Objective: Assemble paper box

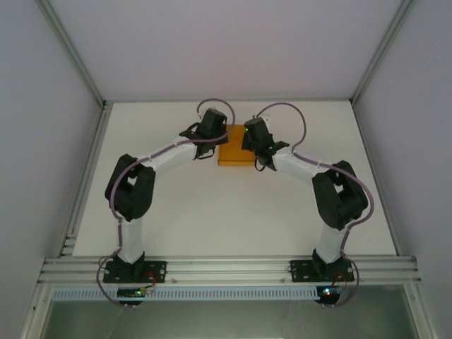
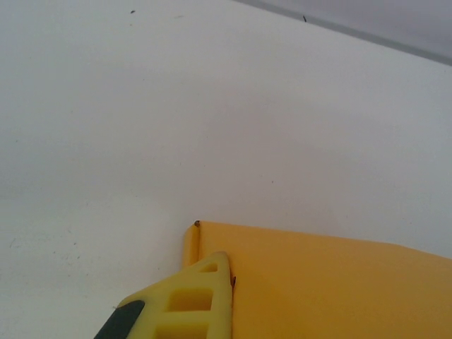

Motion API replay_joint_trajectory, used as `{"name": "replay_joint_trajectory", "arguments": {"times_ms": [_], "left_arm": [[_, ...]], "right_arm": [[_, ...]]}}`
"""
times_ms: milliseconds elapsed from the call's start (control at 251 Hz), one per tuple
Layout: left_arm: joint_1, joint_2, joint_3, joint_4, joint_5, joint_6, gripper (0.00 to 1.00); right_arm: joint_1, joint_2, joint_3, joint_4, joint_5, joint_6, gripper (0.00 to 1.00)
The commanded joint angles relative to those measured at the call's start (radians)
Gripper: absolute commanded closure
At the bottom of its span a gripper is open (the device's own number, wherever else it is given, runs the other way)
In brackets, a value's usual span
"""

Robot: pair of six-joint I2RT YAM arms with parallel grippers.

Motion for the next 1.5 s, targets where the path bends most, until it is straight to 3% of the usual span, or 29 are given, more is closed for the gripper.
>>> {"name": "replay_joint_trajectory", "arguments": {"times_ms": [0,176,503,890,1066,1201,1285,1369,1497], "left_arm": [[-0.040,0.002,-0.093,0.027,0.028,-0.026,0.96],[-0.076,-0.041,-0.239,0.106,-0.030,-0.008,0.94],[-0.114,-0.107,-0.353,0.130,-0.084,-0.004,0.91],[-0.120,-0.167,-0.392,0.079,-0.107,-0.022,0.81],[-0.125,-0.244,-0.403,0.051,-0.100,0.009,0.65],[-0.131,-0.330,-0.392,-0.009,-0.070,0.047,0.46],[-0.130,-0.381,-0.358,-0.077,-0.054,0.084,0.29],[-0.116,-0.415,-0.286,-0.177,-0.078,0.131,0.00],[-0.019,-0.406,-0.170,-0.260,0.003,0.156,0.00]], "right_arm": [[0.045,0.010,-0.086,0.148,0.012,-0.041,1.00],[0.072,-0.014,-0.257,0.344,0.038,-0.136,1.00],[0.090,-0.026,-0.427,0.488,0.073,-0.164,1.00],[0.125,-0.001,-0.440,0.455,0.127,-0.207,1.00],[0.134,-0.008,-0.439,0.432,0.150,-0.221,1.00],[0.136,-0.006,-0.437,0.421,0.149,-0.231,1.00],[0.136,0.002,-0.435,0.413,0.149,-0.235,1.00],[0.135,0.007,-0.431,0.390,0.137,-0.223,1.00],[0.133,0.011,-0.436,0.391,0.129,-0.226,1.00]]}}
